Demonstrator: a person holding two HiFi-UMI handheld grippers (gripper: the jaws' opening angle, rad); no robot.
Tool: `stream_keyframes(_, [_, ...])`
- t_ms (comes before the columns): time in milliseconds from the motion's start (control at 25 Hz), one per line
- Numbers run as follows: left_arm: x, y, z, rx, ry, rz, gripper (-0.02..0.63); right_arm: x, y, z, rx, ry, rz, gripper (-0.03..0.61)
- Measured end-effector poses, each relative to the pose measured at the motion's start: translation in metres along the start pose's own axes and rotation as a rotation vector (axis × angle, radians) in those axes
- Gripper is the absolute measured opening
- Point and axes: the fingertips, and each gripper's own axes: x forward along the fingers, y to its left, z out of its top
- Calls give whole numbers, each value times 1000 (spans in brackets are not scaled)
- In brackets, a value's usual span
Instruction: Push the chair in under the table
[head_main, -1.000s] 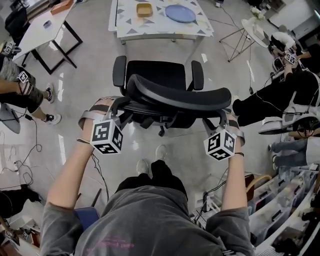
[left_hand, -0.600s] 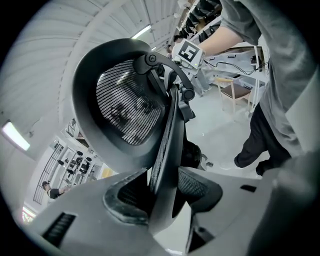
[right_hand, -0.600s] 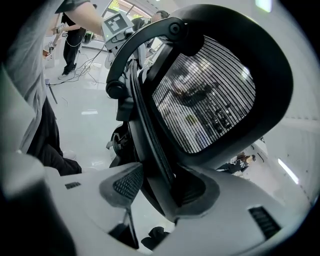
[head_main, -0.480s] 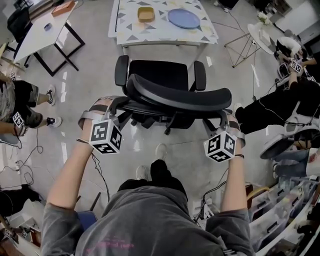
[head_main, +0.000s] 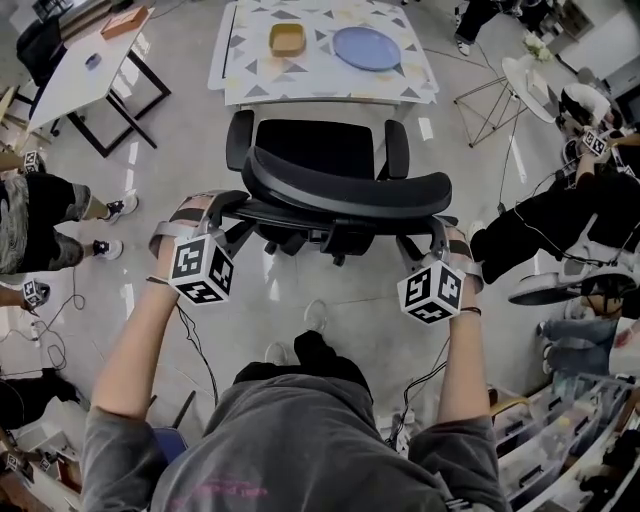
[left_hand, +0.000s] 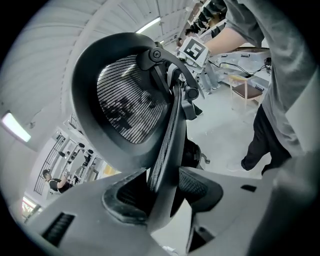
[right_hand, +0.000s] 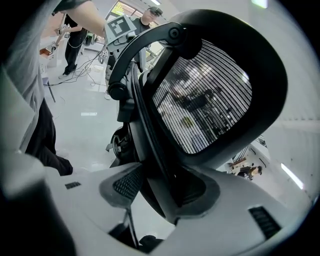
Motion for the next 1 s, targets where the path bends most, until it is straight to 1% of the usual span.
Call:
stream_keyframes(520, [53,61,6,-62,53,24,212,53,-64,-6,-30,-44,3,206])
stream_keyframes(800, [75,90,4,-64,71,28,209,79,-94,-4,-41,-58,1,206])
stream_keyframes(1000, [84,104,0,-66,71,24,212,91,-105,0,-43,-74,-3,206])
